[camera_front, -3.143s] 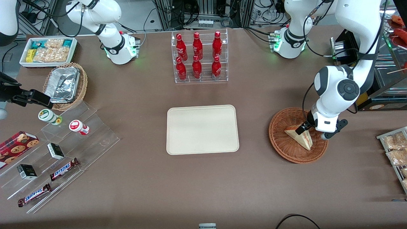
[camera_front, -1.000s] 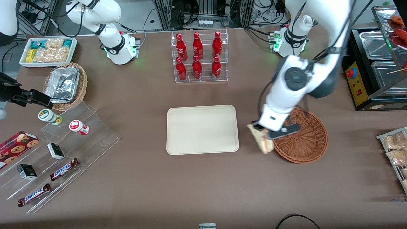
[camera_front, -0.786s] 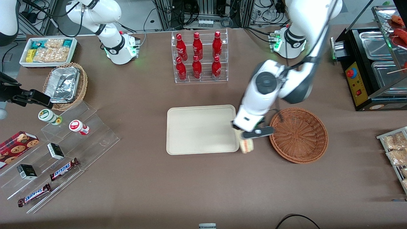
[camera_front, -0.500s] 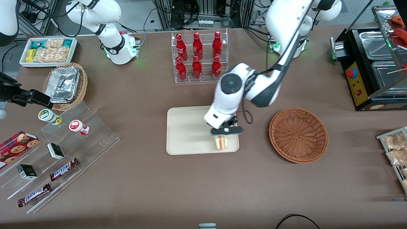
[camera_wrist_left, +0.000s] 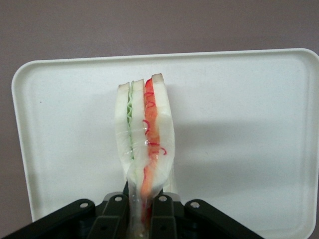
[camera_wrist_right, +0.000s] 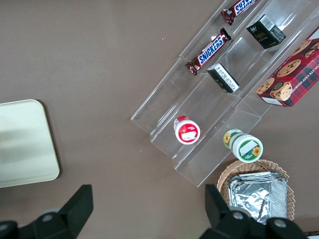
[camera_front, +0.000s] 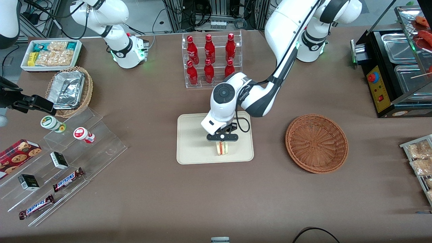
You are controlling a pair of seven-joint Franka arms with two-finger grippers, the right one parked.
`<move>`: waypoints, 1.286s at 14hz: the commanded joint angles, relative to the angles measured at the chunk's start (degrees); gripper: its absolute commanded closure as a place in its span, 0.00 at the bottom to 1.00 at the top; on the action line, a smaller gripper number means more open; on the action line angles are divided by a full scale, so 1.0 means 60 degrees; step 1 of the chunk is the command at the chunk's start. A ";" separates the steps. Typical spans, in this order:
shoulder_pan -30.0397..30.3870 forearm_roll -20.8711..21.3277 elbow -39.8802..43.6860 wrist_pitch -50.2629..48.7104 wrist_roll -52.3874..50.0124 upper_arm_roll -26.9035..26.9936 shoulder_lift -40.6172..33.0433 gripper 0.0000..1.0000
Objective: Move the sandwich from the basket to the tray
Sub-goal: 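Lower the sandwich onto the tray and open the left gripper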
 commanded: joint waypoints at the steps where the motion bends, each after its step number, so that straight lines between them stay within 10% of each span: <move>1: -0.0377 -0.0016 0.0485 0.0034 0.0066 0.0125 0.0378 1.00; 9: -0.0597 0.0043 0.0412 0.0004 0.0256 0.0140 0.0657 1.00; 10: -0.0583 0.0014 0.0412 0.0005 0.0329 0.0140 0.0657 0.66; 11: -0.0583 0.0013 0.0397 0.0005 0.0330 0.0140 0.0657 0.01; 18: -0.0378 -0.0104 0.0427 -0.0272 0.0140 0.0213 -0.0234 0.00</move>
